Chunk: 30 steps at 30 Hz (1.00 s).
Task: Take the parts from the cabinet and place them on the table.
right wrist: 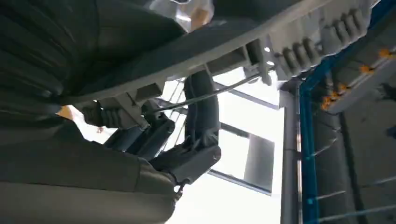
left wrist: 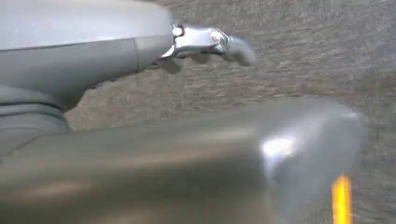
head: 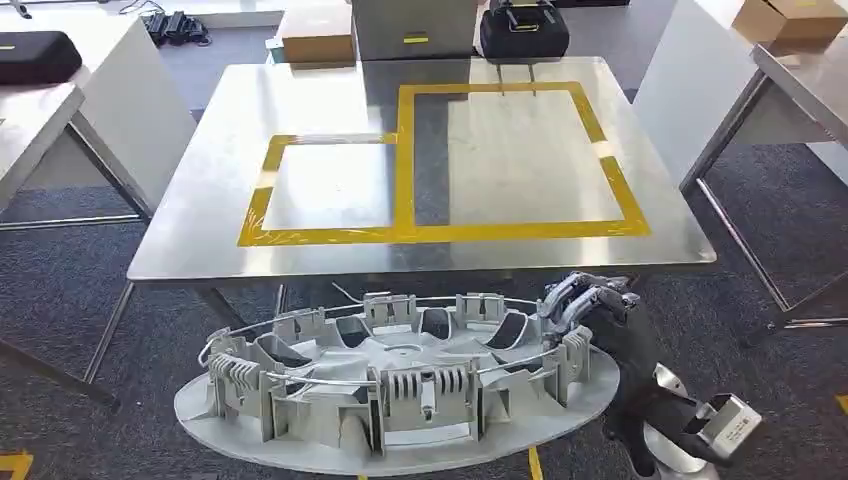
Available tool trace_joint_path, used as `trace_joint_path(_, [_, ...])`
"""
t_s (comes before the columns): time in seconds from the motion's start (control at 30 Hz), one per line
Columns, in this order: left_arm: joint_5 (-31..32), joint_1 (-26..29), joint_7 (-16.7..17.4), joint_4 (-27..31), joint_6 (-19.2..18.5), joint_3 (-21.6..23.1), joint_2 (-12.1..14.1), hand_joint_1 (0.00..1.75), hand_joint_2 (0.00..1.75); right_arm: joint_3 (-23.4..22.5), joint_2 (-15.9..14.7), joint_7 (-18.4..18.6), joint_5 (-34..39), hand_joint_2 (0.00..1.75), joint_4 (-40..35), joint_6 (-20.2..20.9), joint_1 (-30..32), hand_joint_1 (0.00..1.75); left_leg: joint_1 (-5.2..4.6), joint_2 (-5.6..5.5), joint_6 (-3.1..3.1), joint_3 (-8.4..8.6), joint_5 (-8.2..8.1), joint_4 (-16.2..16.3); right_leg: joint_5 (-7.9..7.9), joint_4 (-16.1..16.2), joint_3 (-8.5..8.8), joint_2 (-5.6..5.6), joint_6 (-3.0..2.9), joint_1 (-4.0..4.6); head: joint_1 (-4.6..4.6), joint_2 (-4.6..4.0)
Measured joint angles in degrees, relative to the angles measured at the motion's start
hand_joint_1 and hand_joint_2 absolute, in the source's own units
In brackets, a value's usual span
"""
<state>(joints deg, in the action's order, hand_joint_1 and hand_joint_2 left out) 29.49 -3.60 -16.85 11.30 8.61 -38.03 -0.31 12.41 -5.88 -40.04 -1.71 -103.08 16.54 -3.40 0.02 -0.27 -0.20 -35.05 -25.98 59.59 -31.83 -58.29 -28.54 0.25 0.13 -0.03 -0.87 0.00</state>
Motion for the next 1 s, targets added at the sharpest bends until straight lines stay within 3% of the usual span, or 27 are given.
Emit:
trace_joint_path(0.07, [0.0,0.1,0.44,0.0,0.0,-0.37,-0.07,0.0,0.0,0.11,-0.02,0.15,-1.4,1.75,-0.02,-1.94,-0.03,1.75,-0.1,-0.44,0.62,-0.13,-0.29,-0.12,-0.25,0.58,0.36,-0.48,0.71,-0.02,0.11,0.0])
trace_joint_path(0.1, [0.02,0.14,0.67,0.0,0.0,-0.39,-0.28,0.0,0.0,0.13,-0.02,0.13,-1.44,1.75,-0.07,-2.35,-0.16,1.75,0.54,-0.79,1.14,0.5,-0.17,-0.72,-0.73,0.48,0.64,-0.57,1.21,-0.15,0.09,0.0])
trace_joint_path(0.13, [0.09,0.2,0.85,0.02,0.0,-0.42,-0.33,0.0,0.0,0.17,-0.02,0.09,-1.53,1.75,-0.07,-2.55,-0.49,1.75,0.56,-1.06,1.41,0.94,-0.34,-0.98,-1.14,-1.06,0.2,-0.46,1.49,-0.17,0.31,0.0])
trace_joint_path(0.17, [0.24,0.19,1.09,0.02,0.0,-0.5,-0.33,0.0,0.0,0.26,0.0,0.02,-1.72,1.75,-0.06,-2.9,-0.93,1.75,0.6,-1.15,1.69,1.2,-0.52,-1.11,-2.76,-4.78,-1.94,-0.4,1.81,-0.26,0.68,0.0])
trace_joint_path(0.23, [0.35,0.07,1.25,0.02,0.0,-0.66,-0.48,0.0,0.0,0.33,0.0,0.04,-1.79,1.75,-0.02,-3.01,-1.06,1.75,0.6,-1.44,2.0,1.55,-1.03,-1.11,-5.94,-14.17,-7.84,-0.38,2.31,-0.55,0.85,0.0])
trace_joint_path(0.27, [0.48,0.12,1.33,0.02,0.0,-0.7,-0.57,0.0,0.0,0.42,-0.02,0.09,-1.81,1.75,0.11,-2.97,-1.03,1.75,0.61,-1.76,1.95,1.87,-1.4,-1.09,-6.27,-17.62,-10.64,-0.38,2.45,-0.61,0.94,0.0])
trace_joint_path(0.3, [0.7,0.24,1.35,0.0,0.0,-0.74,-0.61,0.0,0.0,0.5,-0.02,0.09,-1.66,1.75,0.26,-2.79,-0.98,1.75,0.62,-1.9,1.91,2.31,-1.78,-1.09,-4.87,-17.96,-11.97,-0.38,2.51,-0.68,0.98,0.0])
trace_joint_path(0.33, [0.77,0.32,1.35,-0.02,0.0,-0.74,-0.77,0.0,0.0,0.57,-0.09,0.09,-1.31,1.75,0.28,-2.51,-0.94,1.75,0.64,-2.15,1.74,2.95,-2.24,-1.07,-1.89,-15.6,-11.81,-0.38,2.51,-0.74,1.09,0.0])
trace_joint_path(0.4, [0.85,0.35,1.35,-0.02,-0.02,-0.74,-1.03,0.0,0.0,0.68,-0.11,0.06,-0.74,1.75,0.31,-1.92,-0.94,1.75,0.7,-2.48,1.35,4.47,-3.28,-0.99,5.21,-6.27,-8.85,-0.36,2.3,-0.8,1.25,0.0])
trace_joint_path(0.43, [0.89,0.44,1.33,-0.02,-0.07,-0.74,-1.09,0.0,0.0,0.68,-0.11,0.06,-0.72,1.75,0.33,-1.7,-0.91,1.75,0.7,-2.48,1.04,4.42,-3.86,-1.01,7.12,-1.93,-7.6,-0.25,2.1,-0.8,1.35,0.0])
trace_joint_path(0.47, [0.96,0.27,1.11,-0.02,-0.09,-0.74,-1.09,0.0,0.0,0.68,-0.09,0.04,-0.76,1.75,0.39,-1.63,-0.8,1.75,0.36,-2.69,0.57,4.69,-4.33,-0.7,5.95,-1.08,-6.7,-0.03,1.8,-0.38,1.31,0.0])
trace_joint_path(0.5, [1.09,0.2,1.0,0.0,-0.22,-0.74,-1.09,0.0,0.0,0.68,-0.09,0.04,-0.85,1.75,0.39,-1.59,-0.55,1.75,0.41,-2.68,0.26,4.64,-4.45,-0.94,5.52,-1.11,-6.86,0.05,1.12,-0.41,1.31,0.0])
trace_joint_path(0.57, [1.31,0.38,0.88,-0.02,-0.31,-0.74,-1.11,0.0,0.0,0.66,-0.13,0.11,-1.39,1.75,0.37,-1.87,-0.05,1.75,0.57,-2.67,-0.43,5.08,-4.64,-1.61,5.1,-0.93,-6.79,0.06,0.39,-0.23,1.27,0.0])
trace_joint_path(0.6, [1.33,0.34,0.83,0.0,-0.39,-0.77,-1.09,0.0,0.0,0.68,-0.13,0.06,-1.5,1.75,0.33,-2.03,0.22,1.75,0.46,-2.67,-0.91,5.46,-5.0,-1.69,5.11,-0.44,-6.13,0.01,-0.01,-0.53,1.25,0.0])
trace_joint_path(0.63, [1.36,0.37,0.74,0.02,-0.42,-0.77,-1.14,0.0,0.0,0.7,-0.11,0.0,-1.99,1.75,0.22,-2.64,0.48,1.75,0.56,-1.89,-1.12,5.55,-5.33,-0.7,5.0,-0.09,-5.46,-0.04,-0.43,-0.65,1.16,0.0])
trace_joint_path(0.67, [1.38,0.31,0.59,0.02,-0.42,-0.77,-1.18,0.0,0.0,0.72,-0.11,0.0,-2.51,1.75,0.22,-3.54,0.48,1.75,0.54,-0.97,-1.28,4.06,-6.67,2.38,4.7,-0.02,-4.98,-0.25,-0.88,-0.68,0.74,0.0])
trace_joint_path(0.73, [1.53,0.21,0.41,0.02,-0.42,-0.77,-1.14,0.0,0.0,0.74,-0.11,0.09,-2.86,1.75,0.22,-5.31,0.9,1.75,0.55,-0.35,-1.6,-1.62,-10.59,12.08,3.9,-0.03,-4.22,-0.54,-1.15,-0.59,0.46,0.0])
trace_joint_path(0.77, [1.66,0.32,0.37,0.0,-0.5,-0.77,-1.14,0.0,0.0,0.74,-0.11,0.07,-2.99,1.75,0.22,-5.86,1.24,1.75,0.56,-0.28,-1.67,-4.16,-11.42,15.88,3.51,-0.03,-3.83,-0.6,-1.18,-0.53,0.39,0.0])
trace_joint_path(0.8, [1.84,0.48,0.33,-0.02,-0.61,-0.77,-1.16,0.0,0.0,0.74,-0.11,0.09,-3.1,1.75,0.22,-6.27,1.58,1.75,0.56,-0.21,-1.64,-5.72,-10.6,17.21,3.08,-0.03,-3.31,-0.6,-1.18,-0.51,0.35,0.0])
trace_joint_path(0.83, [1.88,0.56,0.31,-0.02,-0.63,-0.77,-1.16,0.0,0.0,0.74,-0.11,0.09,-3.14,1.75,0.22,-6.44,1.86,1.75,0.55,-0.15,-1.55,-5.73,-8.34,15.73,2.63,-0.04,-2.66,-0.58,-1.16,-0.48,0.33,0.0])
trace_joint_path(0.93, [2.12,0.56,-0.15,-0.02,-0.76,-0.77,-1.03,0.0,0.0,0.74,-0.11,0.07,-3.12,1.75,-0.45,-7.03,3.47,1.75,0.46,0.12,-0.71,-0.98,1.64,1.42,0.77,-0.01,-0.33,-0.65,-0.71,-0.45,0.09,0.0])
trace_joint_path(1.0, [2.47,0.44,-0.28,-0.07,-0.85,-0.77,-1.03,0.0,0.0,0.74,-0.18,-0.02,-3.08,1.75,-1.52,-7.36,4.98,1.75,0.08,0.12,-0.18,0.08,0.02,0.0,0.08,-0.24,-0.38,-0.61,0.08,-0.07,0.04,0.0])
